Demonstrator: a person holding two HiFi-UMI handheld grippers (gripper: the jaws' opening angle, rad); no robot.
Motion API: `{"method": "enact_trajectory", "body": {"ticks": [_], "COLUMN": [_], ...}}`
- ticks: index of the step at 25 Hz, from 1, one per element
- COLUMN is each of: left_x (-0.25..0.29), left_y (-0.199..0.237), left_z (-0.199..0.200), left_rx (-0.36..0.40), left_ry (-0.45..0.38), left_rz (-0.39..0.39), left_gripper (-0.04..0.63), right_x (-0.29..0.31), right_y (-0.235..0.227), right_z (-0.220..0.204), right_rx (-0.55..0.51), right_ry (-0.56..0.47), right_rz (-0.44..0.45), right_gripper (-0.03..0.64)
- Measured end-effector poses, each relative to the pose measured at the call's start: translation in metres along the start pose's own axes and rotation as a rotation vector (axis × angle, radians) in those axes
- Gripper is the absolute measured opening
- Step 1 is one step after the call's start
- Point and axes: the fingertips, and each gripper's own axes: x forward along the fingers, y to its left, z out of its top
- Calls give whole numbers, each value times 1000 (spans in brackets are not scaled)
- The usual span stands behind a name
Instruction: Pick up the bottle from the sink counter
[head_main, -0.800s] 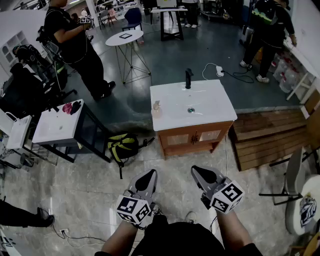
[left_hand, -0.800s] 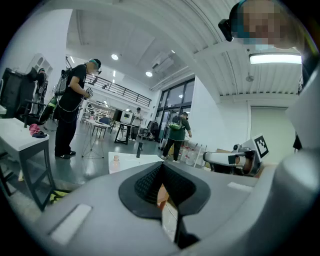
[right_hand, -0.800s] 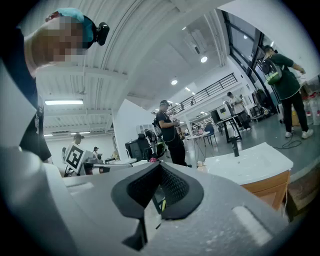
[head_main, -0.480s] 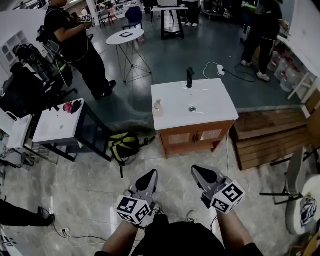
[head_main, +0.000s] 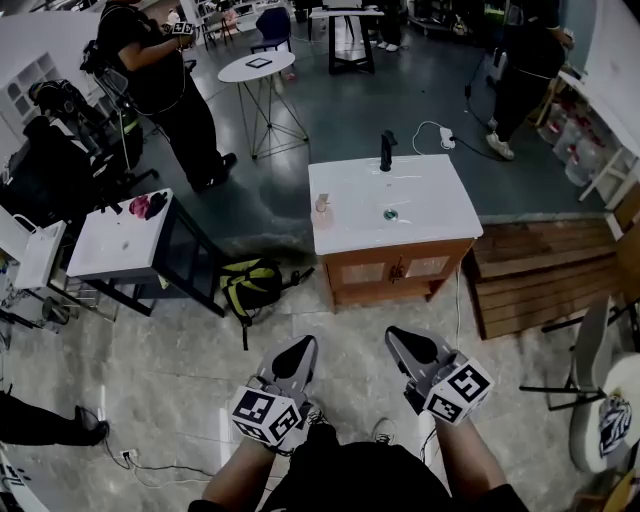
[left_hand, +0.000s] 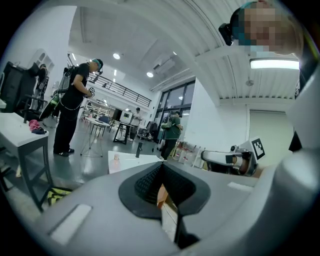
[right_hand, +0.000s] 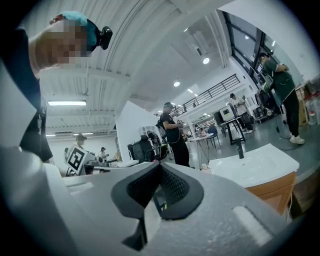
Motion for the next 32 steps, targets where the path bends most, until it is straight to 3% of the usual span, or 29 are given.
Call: {"method": "enact_trajectory", "body": {"ticks": [15, 32], "left_x": [-13, -16], "left_y": [43, 107], "left_z": [2, 10], "left_rx": [-3, 22], "left_ry": [-5, 4], "left_rz": [28, -7], "left_gripper": [3, 3], "right_x": [39, 109], "right_y": [10, 8], "right_z": [-15, -24], "right_rx": [4, 1], "right_ry": [26, 13], "right_rz": [-8, -65], "right_gripper": [0, 0]}}
